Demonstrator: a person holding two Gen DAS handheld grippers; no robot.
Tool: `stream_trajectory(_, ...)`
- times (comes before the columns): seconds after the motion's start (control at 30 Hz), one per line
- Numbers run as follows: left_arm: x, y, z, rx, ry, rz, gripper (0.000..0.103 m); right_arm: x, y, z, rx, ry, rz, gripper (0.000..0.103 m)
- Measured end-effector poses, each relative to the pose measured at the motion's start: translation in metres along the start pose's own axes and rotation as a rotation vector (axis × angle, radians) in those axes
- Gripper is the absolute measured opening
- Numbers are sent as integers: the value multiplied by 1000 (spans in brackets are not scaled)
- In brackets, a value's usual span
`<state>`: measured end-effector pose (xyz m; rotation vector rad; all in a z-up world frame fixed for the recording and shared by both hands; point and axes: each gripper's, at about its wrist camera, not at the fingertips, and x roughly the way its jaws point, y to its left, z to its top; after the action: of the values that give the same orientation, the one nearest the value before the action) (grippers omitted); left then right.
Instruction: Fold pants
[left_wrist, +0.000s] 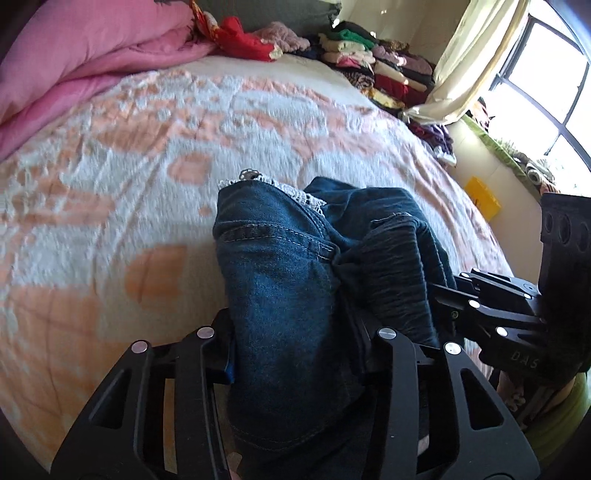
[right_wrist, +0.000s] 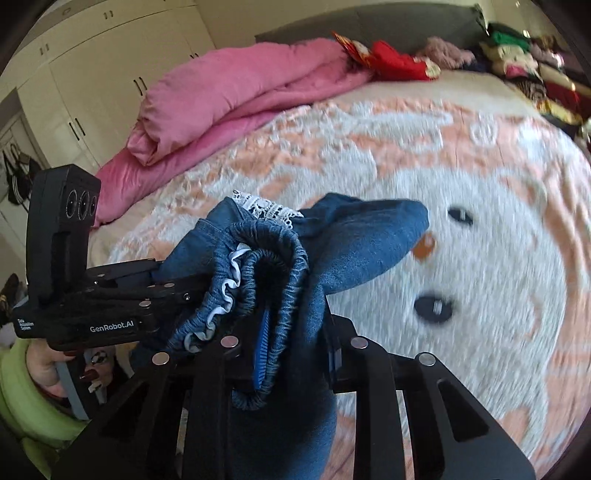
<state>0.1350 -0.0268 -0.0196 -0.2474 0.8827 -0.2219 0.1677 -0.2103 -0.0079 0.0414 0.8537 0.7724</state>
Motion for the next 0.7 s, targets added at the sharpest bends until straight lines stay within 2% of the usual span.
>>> stream_trajectory(0.13,0,3,21,-1,-40,10,35,9,-5,19,-16,-17,-22,22)
stream_trajectory(0.23,5,4,31,-3,-37,18,35,18,-9,27,-9,-16,-34,22)
stream_trajectory(0.53,25,12,33,-3,-6,50,35,37,-21,30,-4,19,-97,24)
stream_trajectory(0.57,27,13,32,-1,2,57,35,38,-24,29,5,30,-103,26)
stream_trajectory(0.7,31,17,29,-13,18,68,49,42,-36,19,62,59,-133,46)
